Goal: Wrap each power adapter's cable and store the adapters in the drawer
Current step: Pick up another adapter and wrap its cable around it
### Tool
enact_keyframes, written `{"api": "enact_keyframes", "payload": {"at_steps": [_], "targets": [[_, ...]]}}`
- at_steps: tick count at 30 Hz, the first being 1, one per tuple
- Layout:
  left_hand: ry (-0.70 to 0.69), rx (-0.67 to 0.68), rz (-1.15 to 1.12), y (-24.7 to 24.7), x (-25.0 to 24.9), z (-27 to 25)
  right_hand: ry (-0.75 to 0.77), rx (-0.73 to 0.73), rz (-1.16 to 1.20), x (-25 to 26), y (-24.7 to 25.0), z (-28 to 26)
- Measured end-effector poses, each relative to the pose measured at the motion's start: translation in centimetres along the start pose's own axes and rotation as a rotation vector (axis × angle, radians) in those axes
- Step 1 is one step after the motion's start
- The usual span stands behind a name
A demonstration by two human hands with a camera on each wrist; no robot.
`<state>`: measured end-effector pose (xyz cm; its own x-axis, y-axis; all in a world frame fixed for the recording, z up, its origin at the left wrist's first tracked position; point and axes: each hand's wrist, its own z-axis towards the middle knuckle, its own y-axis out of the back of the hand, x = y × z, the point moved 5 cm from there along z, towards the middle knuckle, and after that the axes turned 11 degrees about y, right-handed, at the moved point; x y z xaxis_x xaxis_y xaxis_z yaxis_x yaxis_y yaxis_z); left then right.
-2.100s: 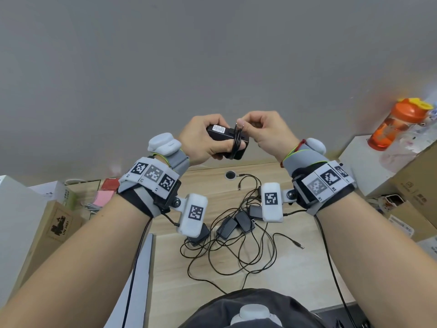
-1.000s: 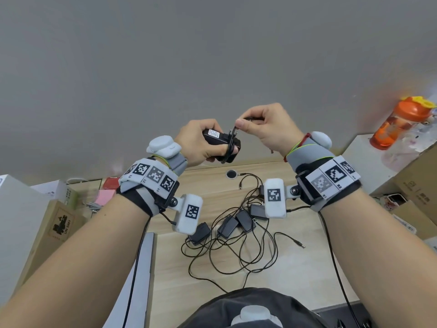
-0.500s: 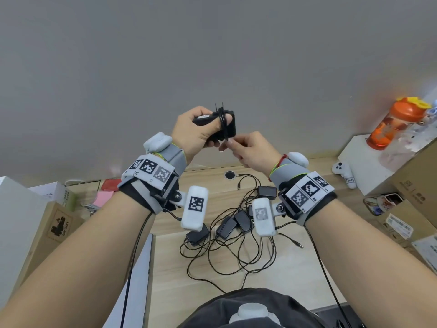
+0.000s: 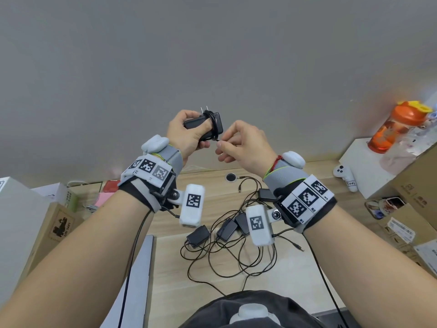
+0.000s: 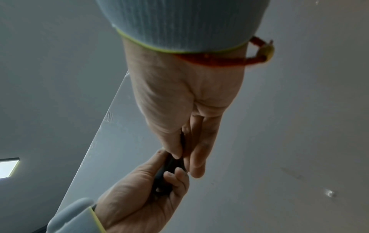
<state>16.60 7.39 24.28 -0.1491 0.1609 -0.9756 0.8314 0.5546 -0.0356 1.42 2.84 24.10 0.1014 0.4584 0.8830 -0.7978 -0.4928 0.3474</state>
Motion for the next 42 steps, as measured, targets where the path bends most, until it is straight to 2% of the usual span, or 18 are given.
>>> {"api": "enact_keyframes", "payload": {"at_steps": [3,9,17,21,26,29,33,42], "targets": [[0.001,0.038,-0.005,-0.4,-0.1,-0.1,-0.020,-0.017,0.042,0.1,0.3,-0.1],[0.052,0.010,-0.023,-0.4,0.1,-0.1,-0.043,0.081,0.054,0.4,0.4,-0.5],[0.030,0.044,0.038,-1.7,0.2,-0.7,-0.008,0.039,0.206,0.3,0.7,-0.1],[0.049,0.086,0.031,-2.4,0.2,-1.2,-0.008,-0.066,0.118,-0.1,1.1,0.2],[0.102,0.073,-0.032,-2.7,0.2,-1.2,-0.038,-0.165,0.000,-0.6,1.5,0.5],[0.096,0.082,-0.015,-2.7,0.0,-1.3,-0.056,-0.192,-0.049,-0.5,1.7,0.4],[0.087,0.103,0.024,-2.7,-0.2,-1.4,-0.021,-0.305,-0.084,-0.6,2.5,0.8],[0.042,0.172,0.123,-2.7,0.4,-1.6,-0.005,-0.271,-0.173,-1.3,2.5,1.2]]}}
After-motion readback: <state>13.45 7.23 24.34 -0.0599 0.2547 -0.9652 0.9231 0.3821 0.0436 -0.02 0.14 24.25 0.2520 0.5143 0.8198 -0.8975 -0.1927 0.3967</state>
